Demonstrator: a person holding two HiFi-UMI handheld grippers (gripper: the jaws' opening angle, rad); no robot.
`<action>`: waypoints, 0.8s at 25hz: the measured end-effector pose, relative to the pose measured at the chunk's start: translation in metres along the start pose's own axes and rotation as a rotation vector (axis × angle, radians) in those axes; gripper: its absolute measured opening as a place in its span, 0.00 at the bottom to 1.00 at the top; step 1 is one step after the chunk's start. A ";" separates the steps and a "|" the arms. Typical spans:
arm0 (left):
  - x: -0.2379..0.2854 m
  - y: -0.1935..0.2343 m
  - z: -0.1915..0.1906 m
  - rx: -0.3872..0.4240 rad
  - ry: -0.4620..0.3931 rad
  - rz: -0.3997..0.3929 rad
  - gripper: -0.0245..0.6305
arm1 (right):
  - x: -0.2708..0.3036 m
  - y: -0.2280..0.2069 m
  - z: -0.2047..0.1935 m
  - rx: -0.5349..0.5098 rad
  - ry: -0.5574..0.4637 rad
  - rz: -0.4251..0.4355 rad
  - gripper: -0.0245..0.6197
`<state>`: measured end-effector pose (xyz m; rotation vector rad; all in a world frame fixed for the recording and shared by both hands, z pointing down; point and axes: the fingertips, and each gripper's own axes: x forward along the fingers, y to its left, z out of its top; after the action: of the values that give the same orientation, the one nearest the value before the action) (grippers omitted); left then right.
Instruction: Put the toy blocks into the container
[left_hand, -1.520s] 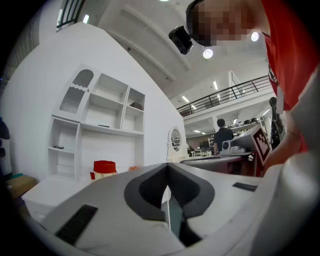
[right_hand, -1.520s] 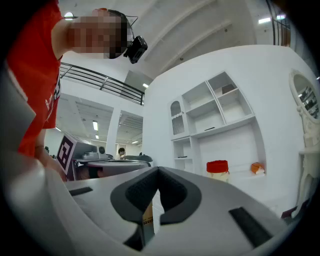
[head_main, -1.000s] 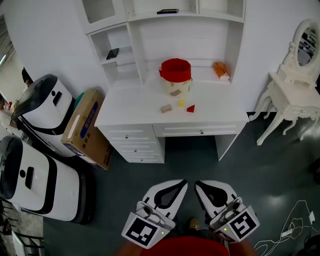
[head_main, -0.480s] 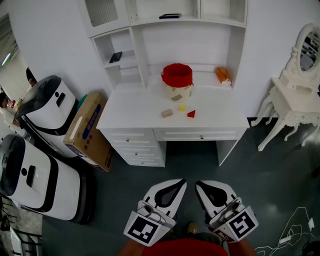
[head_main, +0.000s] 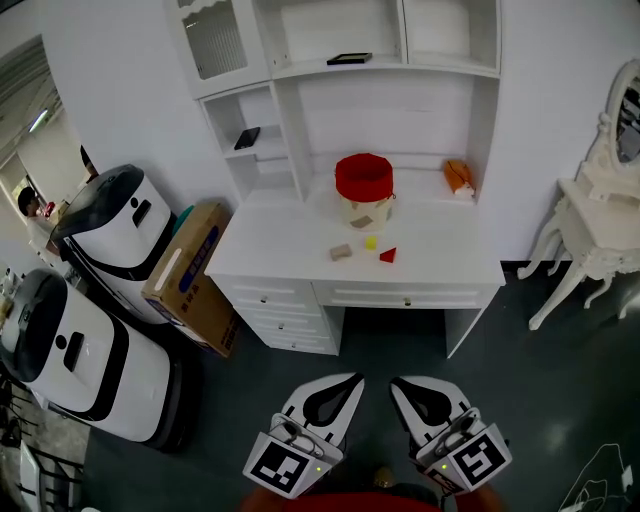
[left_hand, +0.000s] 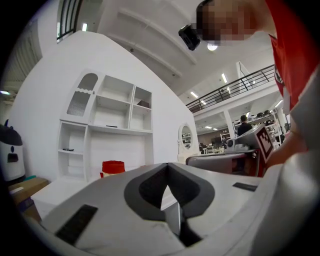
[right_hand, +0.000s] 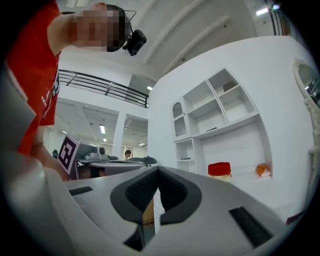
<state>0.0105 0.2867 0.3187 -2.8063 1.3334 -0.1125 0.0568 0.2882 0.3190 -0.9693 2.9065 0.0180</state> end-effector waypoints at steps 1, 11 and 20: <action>0.003 0.001 -0.001 -0.002 0.000 0.006 0.06 | 0.000 -0.003 -0.001 -0.002 0.005 0.006 0.05; 0.053 0.050 -0.007 -0.030 -0.025 0.027 0.06 | 0.045 -0.056 0.004 0.012 -0.048 -0.005 0.05; 0.122 0.144 -0.018 -0.010 -0.008 -0.021 0.06 | 0.135 -0.123 -0.005 0.005 -0.028 -0.048 0.05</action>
<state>-0.0256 0.1013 0.3345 -2.8265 1.3071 -0.0951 0.0227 0.1093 0.3150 -1.0292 2.8555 0.0209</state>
